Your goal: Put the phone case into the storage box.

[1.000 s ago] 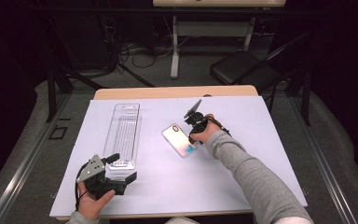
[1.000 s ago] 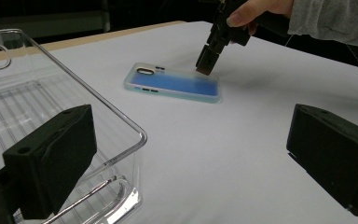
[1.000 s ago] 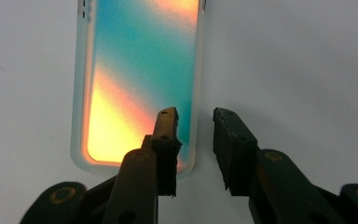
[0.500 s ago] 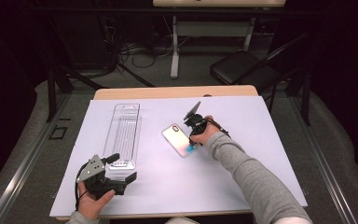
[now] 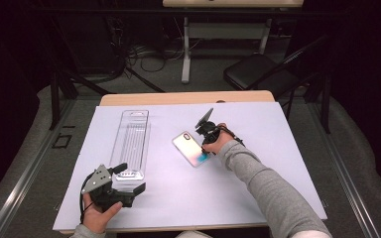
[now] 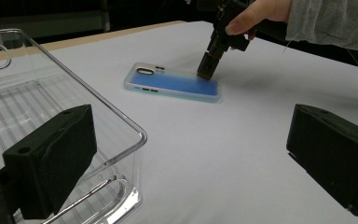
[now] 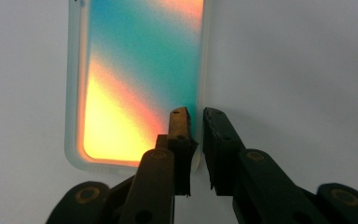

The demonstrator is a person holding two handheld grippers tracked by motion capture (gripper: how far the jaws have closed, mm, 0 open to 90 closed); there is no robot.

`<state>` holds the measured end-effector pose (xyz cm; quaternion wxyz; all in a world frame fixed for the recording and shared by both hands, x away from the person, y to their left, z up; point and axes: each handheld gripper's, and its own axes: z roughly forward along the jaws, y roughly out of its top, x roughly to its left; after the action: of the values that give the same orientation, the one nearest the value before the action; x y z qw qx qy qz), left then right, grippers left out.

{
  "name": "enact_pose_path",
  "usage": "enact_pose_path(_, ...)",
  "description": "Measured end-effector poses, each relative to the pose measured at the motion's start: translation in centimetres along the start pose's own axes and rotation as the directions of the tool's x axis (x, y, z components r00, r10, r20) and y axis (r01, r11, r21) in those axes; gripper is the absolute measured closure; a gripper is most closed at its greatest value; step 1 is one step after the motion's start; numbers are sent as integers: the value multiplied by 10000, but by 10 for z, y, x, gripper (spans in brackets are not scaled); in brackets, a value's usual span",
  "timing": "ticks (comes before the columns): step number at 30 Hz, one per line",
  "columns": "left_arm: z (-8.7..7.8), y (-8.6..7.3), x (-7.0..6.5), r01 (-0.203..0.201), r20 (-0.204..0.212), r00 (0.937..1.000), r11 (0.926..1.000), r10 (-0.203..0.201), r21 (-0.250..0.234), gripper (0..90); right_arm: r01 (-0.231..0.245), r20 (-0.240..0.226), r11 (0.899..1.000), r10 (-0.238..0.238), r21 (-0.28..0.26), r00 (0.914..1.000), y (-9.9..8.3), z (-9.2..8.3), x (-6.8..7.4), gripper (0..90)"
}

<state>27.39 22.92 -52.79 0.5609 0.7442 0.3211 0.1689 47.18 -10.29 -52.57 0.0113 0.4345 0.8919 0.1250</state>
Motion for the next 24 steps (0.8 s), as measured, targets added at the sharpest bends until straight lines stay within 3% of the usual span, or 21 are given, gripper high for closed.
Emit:
enact_pose_path(3, 0, 0, 0, 9, -13, 10000, 10000, -9, 2, 14, -53, -16, 10000, 53, 12, 10000, 0, 0, 0, 830)
enact_pose_path(4, 0, 0, 0, 10, -2, 10000, 10000, -10, 1, 14, -297, -207, 9960, 280, -847, 9994, -2, 6, 0, 837)
enact_pose_path(5, 0, 0, 0, 9, -6, 10000, 10000, -9, 1, 14, -297, -207, 9960, 280, -847, 9994, -2, 6, 0, 837)
enact_pose_path(7, 0, 0, 0, 2, 0, 10000, 10000, -2, 0, 14, -259, -84, 9996, 258, -109, 9996, 0, 1, -1, 854)
enact_pose_path(15, 0, 0, 0, 17, 23, 10000, 10000, -17, -19, 14, -330, -126, 9990, 326, -292, 9994, -1, 2, -2, 865)
enact_pose_path(23, 0, 0, 0, 22, 17, 10000, 10000, -22, 13, 14, -209, -76, 9998, 210, 66, 9998, 0, -1, -3, 872)
enact_pose_path(24, 0, 0, 0, 22, 16, 10000, 10000, -22, 7, 14, -297, -199, 9989, 290, -350, 9994, -1, 2, -3, 873)
